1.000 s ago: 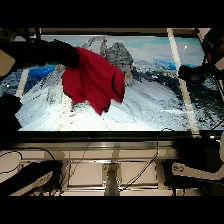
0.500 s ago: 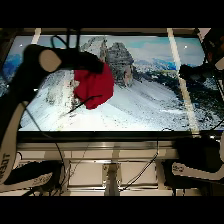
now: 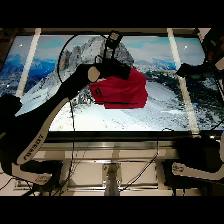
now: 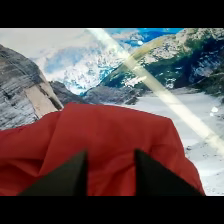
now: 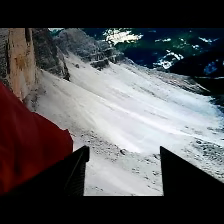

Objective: Fold the clothes and pants, and hang the long-sleeved shirts on hangers.

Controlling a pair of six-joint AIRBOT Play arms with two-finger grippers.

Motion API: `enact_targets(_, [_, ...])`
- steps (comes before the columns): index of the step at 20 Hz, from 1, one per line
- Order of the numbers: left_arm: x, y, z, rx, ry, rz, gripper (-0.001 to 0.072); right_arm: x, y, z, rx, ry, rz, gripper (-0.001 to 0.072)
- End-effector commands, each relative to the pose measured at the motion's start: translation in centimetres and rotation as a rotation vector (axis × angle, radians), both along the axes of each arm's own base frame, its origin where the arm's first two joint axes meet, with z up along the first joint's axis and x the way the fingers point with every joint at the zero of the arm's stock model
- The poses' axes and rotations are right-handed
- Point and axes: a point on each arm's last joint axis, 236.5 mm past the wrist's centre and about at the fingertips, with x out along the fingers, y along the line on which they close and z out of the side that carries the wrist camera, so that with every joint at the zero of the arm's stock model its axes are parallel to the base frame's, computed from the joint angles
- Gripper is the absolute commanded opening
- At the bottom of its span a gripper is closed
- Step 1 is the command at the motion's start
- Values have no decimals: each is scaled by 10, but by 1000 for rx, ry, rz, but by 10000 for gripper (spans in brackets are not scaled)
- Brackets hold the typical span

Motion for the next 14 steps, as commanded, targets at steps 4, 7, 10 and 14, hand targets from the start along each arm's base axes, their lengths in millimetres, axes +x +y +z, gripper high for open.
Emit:
enact_targets(4, [4, 54, -22, 132, 106, 16, 6, -7, 21, 0, 88, 30, 25, 14])
enact_targets(7, [-6, 113, -63, 213, 335, 71, 3, -26, 69, -8, 263, 78, 148, 10])
enact_targets(10, [-14, 178, -95, 215, 477, 195, 3, -63, 144, -21, 634, 78, 231, 11])
enact_targets(14, [-44, 231, -124, 137, 628, 300, 4, -138, 219, -71, 925, 224, 136, 12])
